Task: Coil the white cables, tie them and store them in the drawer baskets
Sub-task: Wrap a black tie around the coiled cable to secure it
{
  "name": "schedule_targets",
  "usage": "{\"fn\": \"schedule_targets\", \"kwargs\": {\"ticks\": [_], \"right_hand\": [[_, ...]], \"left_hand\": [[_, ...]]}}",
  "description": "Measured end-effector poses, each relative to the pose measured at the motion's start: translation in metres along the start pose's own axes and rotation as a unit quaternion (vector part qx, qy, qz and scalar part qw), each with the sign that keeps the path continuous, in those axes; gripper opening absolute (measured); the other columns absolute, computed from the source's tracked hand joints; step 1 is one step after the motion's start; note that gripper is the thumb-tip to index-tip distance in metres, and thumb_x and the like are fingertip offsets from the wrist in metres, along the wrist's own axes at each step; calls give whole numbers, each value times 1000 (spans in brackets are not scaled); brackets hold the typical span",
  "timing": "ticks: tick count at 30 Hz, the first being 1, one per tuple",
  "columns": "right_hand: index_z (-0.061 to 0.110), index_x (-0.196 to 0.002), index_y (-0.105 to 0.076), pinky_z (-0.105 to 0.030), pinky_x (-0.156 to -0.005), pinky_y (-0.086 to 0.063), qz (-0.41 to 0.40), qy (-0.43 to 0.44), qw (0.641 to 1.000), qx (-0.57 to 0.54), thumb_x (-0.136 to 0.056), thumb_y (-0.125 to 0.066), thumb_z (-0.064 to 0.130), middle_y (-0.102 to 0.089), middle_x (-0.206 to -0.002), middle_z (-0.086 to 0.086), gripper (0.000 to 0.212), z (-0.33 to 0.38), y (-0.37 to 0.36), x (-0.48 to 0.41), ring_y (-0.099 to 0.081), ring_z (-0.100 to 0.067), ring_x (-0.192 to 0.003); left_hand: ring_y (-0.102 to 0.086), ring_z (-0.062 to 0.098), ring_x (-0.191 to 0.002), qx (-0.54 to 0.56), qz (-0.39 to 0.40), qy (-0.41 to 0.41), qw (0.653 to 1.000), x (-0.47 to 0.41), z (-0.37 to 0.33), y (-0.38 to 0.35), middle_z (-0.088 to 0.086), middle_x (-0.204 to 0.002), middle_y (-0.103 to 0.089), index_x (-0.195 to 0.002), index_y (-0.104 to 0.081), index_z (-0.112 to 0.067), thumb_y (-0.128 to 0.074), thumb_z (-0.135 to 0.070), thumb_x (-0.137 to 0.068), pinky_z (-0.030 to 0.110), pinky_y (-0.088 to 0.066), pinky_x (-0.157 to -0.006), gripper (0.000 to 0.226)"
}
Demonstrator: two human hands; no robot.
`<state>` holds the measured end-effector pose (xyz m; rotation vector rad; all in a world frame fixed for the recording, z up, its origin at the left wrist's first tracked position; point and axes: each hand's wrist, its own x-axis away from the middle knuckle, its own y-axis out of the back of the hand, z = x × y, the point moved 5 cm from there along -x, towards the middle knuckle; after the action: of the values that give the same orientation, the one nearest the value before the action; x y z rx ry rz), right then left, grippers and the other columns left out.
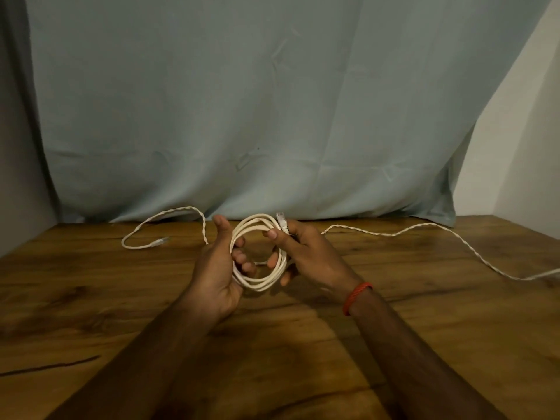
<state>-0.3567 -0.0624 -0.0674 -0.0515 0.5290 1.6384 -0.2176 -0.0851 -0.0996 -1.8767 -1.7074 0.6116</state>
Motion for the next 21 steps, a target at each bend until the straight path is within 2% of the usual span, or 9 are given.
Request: {"fn": "schedule_targets", "kwargs": {"ticks": [2,5,7,11,14,16,17,19,21], "right_hand": [[0,-112,-60,-27,-42,-49,-9,2,1000,-12,-103,-53,27,-68,-66,-4,30,0,0,1,-61,-38,-62],[1,-110,-59,-26,-40,-44,-32,4,999,-18,-104,-50,26,-64,-64,-1,26,3,-2,5,-57,-38,-61],[7,-103,-60,-26,-39,-40,-56,8,998,-11,-105,-49,25,-61,-62,0,21,11,0,14,-53,-32,-54],[13,-89,-58,-19,-39,-33,-114,-7,993,-8,-106,-48,26,-54,-57,1,24,37,14,40,-46,-12,-44],[18,-80,-60,-26,-50,-39,-152,22,988,32,-103,-52,36,-56,-57,2,30,56,30,68,-51,-14,-51],[24,-76,-61,-29,-58,-41,-186,46,979,75,-101,-55,39,-58,-56,11,30,66,48,89,-54,-9,-56],[27,-79,-61,-28,-60,-41,-195,58,974,102,-101,-56,39,-60,-59,16,26,70,58,99,-55,-5,-58],[27,-105,-60,-25,-62,-41,-199,74,965,154,-100,-56,41,-64,-78,15,15,79,76,123,-59,-7,-69],[25,-130,-47,-25,-60,-45,-200,95,956,193,-102,-54,36,-65,-90,2,31,92,91,150,-62,-14,-71]], "left_hand": [[-29,2,-30,31,32,26,999,2,1,-2,-7,-43,-29,-68,-47,-15,-58,-61,-83,15,-28,-29,50],[-27,4,-28,67,89,62,992,4,0,-6,-7,-41,-29,-71,-49,-12,-57,-55,-86,17,-22,-29,46],[-26,4,-28,77,120,73,987,8,-3,-11,-7,-40,-30,-73,-50,-9,-50,-45,-94,17,-20,-31,41],[-27,4,-29,90,183,82,976,35,-5,-36,-7,-42,-31,-74,-54,-7,-48,-30,-87,17,-18,-35,28],[-27,4,-29,76,215,88,970,63,1,-60,-8,-42,-30,-75,-54,-9,-48,-27,-88,17,-20,-34,23],[-26,4,-28,67,233,99,965,85,8,-78,-9,-41,-29,-75,-53,-10,-49,-27,-89,17,-21,-32,23],[-26,4,-28,64,244,104,962,96,12,-87,-9,-41,-29,-76,-53,-10,-49,-28,-90,17,-21,-31,23],[-25,3,-28,55,270,114,955,119,20,-106,-10,-41,-28,-78,-52,-10,-49,-29,-91,16,-22,-29,23],[-24,3,-28,52,294,124,946,141,30,-126,-10,-41,-28,-79,-52,-10,-48,-30,-92,16,-23,-28,24]]}}
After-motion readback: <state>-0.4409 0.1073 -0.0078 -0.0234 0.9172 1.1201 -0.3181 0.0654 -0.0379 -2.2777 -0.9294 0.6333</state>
